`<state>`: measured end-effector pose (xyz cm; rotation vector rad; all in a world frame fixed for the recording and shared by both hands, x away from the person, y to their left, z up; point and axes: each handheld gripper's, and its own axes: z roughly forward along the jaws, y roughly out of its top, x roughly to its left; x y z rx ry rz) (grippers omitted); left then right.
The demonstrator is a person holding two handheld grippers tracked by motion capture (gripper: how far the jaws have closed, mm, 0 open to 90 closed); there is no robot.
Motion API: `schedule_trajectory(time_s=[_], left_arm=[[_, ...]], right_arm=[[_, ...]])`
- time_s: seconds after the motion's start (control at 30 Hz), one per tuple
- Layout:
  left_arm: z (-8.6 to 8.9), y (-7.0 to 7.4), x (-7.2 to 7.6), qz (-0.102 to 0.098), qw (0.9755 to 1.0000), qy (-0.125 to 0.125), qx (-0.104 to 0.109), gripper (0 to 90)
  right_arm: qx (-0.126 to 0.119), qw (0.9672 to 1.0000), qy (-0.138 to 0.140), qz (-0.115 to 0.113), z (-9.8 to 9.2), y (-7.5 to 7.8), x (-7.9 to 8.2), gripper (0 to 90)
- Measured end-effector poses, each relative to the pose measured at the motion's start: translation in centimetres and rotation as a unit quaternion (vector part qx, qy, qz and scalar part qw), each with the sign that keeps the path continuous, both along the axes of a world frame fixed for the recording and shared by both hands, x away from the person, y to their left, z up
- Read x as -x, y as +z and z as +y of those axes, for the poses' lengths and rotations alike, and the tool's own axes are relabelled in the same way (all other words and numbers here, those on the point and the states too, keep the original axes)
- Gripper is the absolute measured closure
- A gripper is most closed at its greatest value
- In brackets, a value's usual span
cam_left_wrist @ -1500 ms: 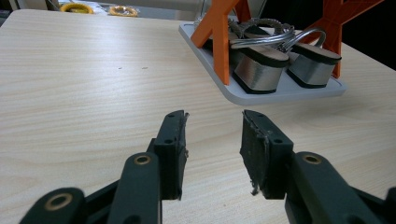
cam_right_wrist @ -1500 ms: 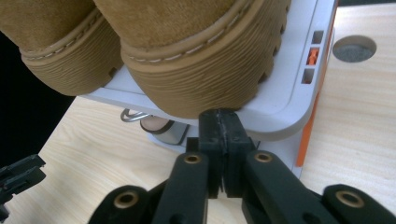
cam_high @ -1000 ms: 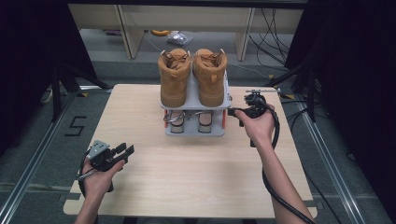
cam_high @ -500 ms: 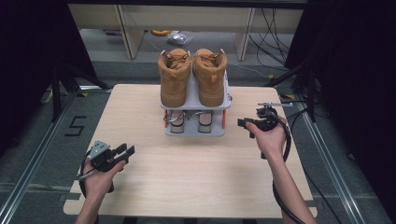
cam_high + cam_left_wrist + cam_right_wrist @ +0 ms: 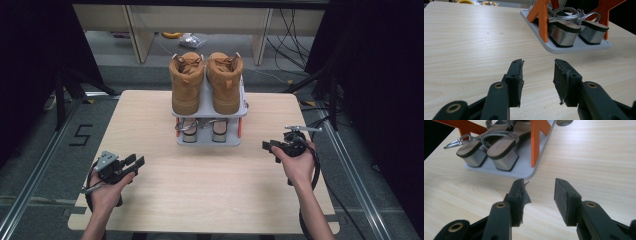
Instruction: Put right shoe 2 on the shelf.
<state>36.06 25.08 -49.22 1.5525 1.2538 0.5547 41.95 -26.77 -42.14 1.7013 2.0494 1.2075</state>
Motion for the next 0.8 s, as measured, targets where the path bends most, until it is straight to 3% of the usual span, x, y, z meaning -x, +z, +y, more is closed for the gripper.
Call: schedule_trajectory(time_s=[0.1, 0.27, 0.33, 0.37, 0.4, 0.47, 0.5, 0.6, 0.7, 0.8], left_arm=[[0.1, 0.0, 0.0, -0.001, 1.0, 0.003, 0.002, 58.1], [0.0, 0.0, 0.1, 0.003, 1.0, 0.003, -0.002, 58.1], [0.0, -0.1, 0.1, 0.003, 1.0, 0.003, -0.002, 58.1], [0.0, -0.1, 0.1, 0.003, 1.0, 0.003, -0.002, 58.1], [0.0, -0.1, 0.1, 0.003, 1.0, 0.001, -0.002, 58.0], [0.0, -0.1, 0.1, 0.004, 1.0, 0.0, -0.002, 57.8], [0.0, -0.1, 0.1, 0.004, 1.0, 0.0, -0.002, 57.8], [0.0, 0.0, 0.1, 0.001, 1.0, -0.001, 0.001, 57.7], [0.0, 0.1, 0.1, 0.001, 1.0, -0.001, 0.002, 57.2], [0.0, 0.1, 0.1, -0.001, 1.0, -0.002, 0.004, 56.4]], right_arm=[[0.004, 1.0, -0.003, 0.001, -0.3, -1.6, 0.9, 59.4], [0.004, 1.0, -0.002, 0.002, -0.5, -2.8, 1.4, 59.1], [-0.011, 0.9999, -0.005, 0.002, -0.4, -3.4, 1.8, 59.0], [-0.011, 0.9999, -0.005, 0.002, -0.4, -3.4, 1.8, 59.0], [0.005, 1.0, -0.003, 0.006, -0.3, -3.6, 1.8, 58.5], [-0.007, 1.0, -0.002, 0.005, -0.3, -3.6, 1.8, 58.4], [0.01, 0.9999, 0.0, -0.006, -0.7, -3.6, 1.8, 58.2], [-0.011, 0.9999, -0.011, 0.0, -0.6, -3.6, 2.4, 56.7], [0.004, 1.0, -0.006, -0.001, -0.8, -4.0, 2.6, 54.6], [-0.005, 0.9999, -0.014, 0.004, -0.6, -4.1, 2.7, 52.8]])
